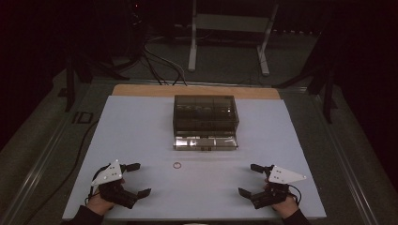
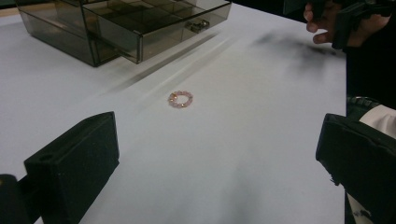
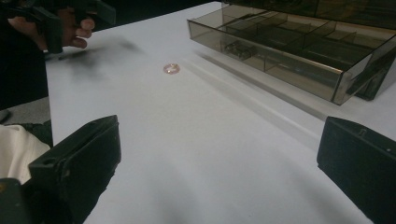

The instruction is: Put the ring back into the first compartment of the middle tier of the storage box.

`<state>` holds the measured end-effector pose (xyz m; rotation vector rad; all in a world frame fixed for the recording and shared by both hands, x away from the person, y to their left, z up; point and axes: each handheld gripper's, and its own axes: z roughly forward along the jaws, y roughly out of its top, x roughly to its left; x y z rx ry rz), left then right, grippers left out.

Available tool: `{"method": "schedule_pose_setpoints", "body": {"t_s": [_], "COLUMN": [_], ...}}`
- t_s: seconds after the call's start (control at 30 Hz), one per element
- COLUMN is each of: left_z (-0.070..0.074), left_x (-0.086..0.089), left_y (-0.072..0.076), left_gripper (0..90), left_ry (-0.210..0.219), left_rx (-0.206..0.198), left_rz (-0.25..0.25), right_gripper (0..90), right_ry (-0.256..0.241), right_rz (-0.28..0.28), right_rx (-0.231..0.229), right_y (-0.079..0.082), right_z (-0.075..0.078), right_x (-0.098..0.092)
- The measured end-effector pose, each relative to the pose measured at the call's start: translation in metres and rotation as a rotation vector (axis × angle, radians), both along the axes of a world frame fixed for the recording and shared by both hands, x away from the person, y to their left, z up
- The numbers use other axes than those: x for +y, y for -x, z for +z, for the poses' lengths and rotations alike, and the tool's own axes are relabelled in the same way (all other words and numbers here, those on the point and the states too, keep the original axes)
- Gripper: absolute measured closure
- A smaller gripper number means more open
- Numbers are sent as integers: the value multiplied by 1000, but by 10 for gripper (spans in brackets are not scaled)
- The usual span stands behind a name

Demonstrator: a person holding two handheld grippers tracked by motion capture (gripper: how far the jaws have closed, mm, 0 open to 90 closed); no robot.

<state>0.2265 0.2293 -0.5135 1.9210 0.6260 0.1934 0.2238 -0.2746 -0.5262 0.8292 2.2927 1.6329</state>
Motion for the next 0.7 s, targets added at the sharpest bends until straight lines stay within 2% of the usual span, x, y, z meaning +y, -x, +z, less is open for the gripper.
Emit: {"method": "schedule_pose_setpoints", "body": {"t_s": [0.13, 0.7], "left_z": [1, 0], "left_x": [2, 3], "left_y": [0, 1], "left_gripper": [9, 9], "left_ry": [18, 14], "left_rx": [1, 7], "left_rz": [7, -7], "right_gripper": [0, 0], "right_ry": [-5, 21], "right_rz": [0, -1], "right_rx": [-3, -4], "right_y": [0, 2], "right_z": [0, 2], "right_x": [0, 3]}}
